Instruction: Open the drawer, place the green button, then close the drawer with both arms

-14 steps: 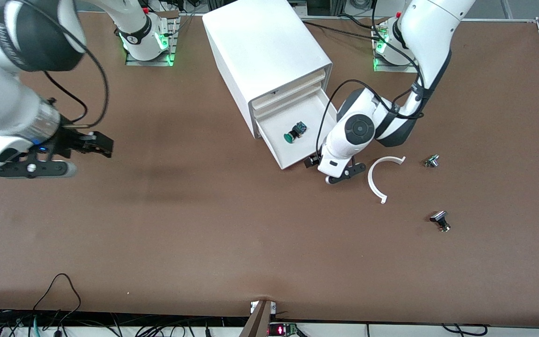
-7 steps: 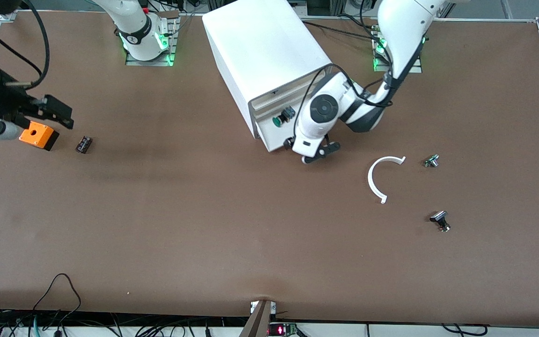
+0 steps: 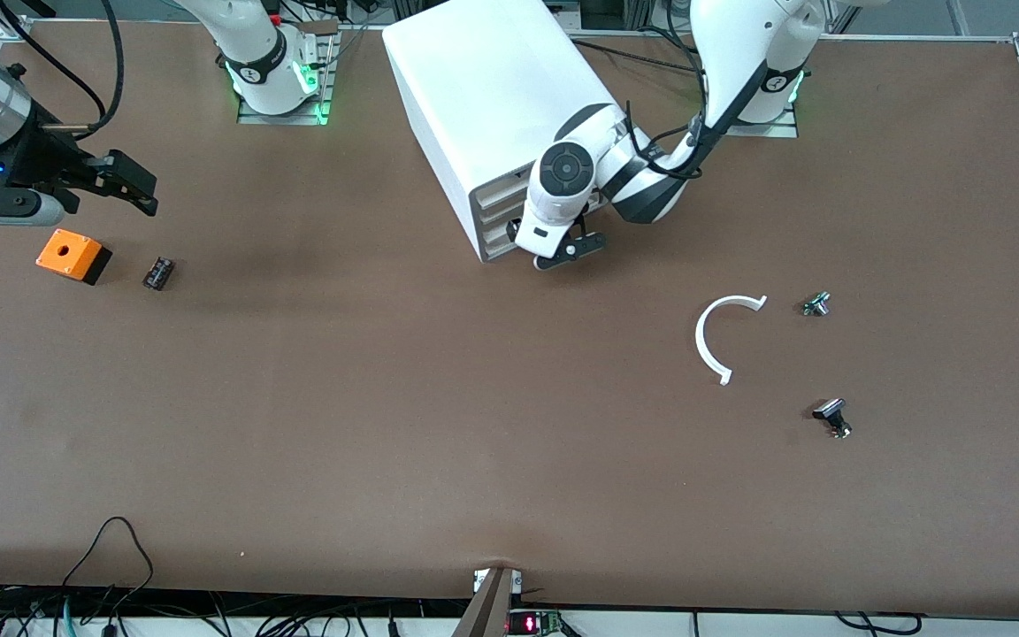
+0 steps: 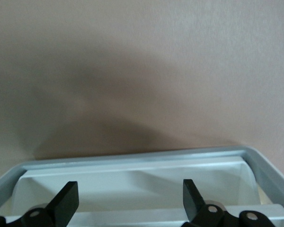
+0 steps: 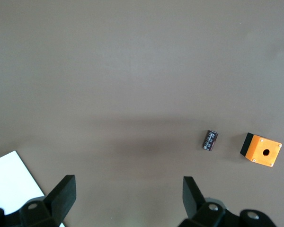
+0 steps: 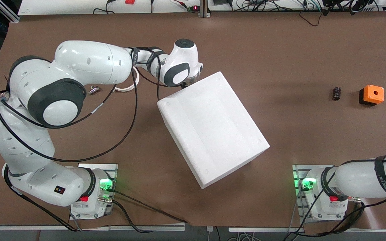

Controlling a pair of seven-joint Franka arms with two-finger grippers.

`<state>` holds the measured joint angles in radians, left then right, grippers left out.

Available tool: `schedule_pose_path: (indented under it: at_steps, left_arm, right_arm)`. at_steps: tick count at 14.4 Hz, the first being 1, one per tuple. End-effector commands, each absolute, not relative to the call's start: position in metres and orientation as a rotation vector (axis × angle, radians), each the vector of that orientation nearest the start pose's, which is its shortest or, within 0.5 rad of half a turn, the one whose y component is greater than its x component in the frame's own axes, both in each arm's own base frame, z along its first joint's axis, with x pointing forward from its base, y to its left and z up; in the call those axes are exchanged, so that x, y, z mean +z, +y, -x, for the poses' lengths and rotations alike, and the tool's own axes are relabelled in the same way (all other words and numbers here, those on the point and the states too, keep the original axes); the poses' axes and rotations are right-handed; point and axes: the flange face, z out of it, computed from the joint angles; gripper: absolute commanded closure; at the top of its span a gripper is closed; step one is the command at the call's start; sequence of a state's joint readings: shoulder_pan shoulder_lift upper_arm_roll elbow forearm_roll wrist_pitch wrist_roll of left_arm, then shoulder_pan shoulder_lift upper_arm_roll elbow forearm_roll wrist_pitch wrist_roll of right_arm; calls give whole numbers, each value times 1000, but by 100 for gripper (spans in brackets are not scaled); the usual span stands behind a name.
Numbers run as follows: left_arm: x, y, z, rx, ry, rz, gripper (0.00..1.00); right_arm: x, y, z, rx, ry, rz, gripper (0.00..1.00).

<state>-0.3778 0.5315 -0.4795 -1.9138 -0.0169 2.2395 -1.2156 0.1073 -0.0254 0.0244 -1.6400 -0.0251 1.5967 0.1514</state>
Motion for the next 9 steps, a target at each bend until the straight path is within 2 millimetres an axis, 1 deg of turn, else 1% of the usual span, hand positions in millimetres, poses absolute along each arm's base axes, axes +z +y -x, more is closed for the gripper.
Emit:
schedule_pose_path:
  at_steps: [1,4,5,6,7,8,9]
  left_arm:
    - [243,-452,-404,463,-646,3032,2]
    - [243,-452,-399,484,-623,3004,2]
    - [246,-448,-403,494,-608,2993,2]
    - [257,-442,-414,480,-619,2991,2]
    - [269,-432,-432,470,-647,2985,2]
    - [283,-421,-453,472,-655,2989,2]
    - [298,-408,-474,481,-612,3005,2]
  right_arm:
    - [610,64,-531,29,57,3183,0]
    - [611,62,-532,25,54,3183,0]
    - [611,58,-533,26,59,3183,0]
    - [611,53,-533,26,64,3184,0]
    - [611,43,-534,24,76,3189,0]
    - [612,43,-534,17,42,3192,0]
    - [616,37,-536,-8,-14,3196,0]
